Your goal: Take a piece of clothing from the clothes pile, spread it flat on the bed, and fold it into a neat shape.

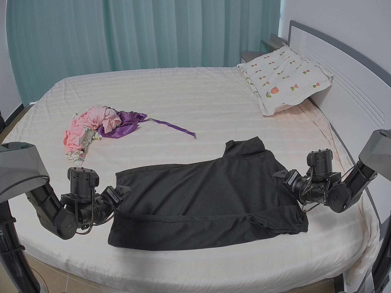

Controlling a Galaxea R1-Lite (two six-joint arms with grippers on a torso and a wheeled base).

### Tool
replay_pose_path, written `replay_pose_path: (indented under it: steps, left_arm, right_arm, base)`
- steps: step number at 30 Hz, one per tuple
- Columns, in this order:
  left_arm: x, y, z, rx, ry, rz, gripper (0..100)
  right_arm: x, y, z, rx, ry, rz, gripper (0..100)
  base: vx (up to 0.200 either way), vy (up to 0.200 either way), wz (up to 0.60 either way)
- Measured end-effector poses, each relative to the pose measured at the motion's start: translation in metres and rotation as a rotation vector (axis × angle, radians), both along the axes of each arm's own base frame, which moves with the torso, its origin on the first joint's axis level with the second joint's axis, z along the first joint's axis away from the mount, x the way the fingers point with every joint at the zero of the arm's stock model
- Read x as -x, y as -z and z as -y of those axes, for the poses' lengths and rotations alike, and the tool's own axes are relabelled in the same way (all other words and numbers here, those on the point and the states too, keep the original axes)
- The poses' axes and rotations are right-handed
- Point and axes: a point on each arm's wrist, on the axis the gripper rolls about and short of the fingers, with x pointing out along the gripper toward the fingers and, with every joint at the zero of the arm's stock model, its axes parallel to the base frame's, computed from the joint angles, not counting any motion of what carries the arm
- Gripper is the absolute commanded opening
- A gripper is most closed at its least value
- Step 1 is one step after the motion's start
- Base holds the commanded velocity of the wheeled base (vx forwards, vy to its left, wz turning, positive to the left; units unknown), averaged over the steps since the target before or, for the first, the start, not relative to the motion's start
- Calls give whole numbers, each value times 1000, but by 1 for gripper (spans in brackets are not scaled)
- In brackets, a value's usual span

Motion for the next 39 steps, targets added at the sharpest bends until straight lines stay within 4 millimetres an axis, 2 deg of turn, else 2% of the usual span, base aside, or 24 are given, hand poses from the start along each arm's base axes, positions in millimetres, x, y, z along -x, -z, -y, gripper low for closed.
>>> replay_pose_path:
  steps: [8,14,21,26,31,39]
  left_arm:
    - [14,17,-5,-79,150,-65,100]
    - [11,33,-12,-135,191,-93,100]
    - [1,40,-15,-110,214,-4,100]
    - [3,47,-18,-87,229,-7,100]
    - [10,47,-24,-67,239,-24,100]
    - [17,34,-34,-15,267,3,100]
  right_arm:
    - [8,5,3,78,-57,8,100]
    - [12,9,9,124,-83,-3,100]
    - [14,11,17,152,-96,-9,100]
    - [13,11,31,179,-135,-5,100]
    - [16,13,47,189,-210,16,100]
    - [23,25,67,183,-306,58,100]
  base:
    - [0,0,0]
    - [0,0,0]
    - [0,0,0]
    - [0,0,0]
    - [0,0,0]
    - [0,0,0]
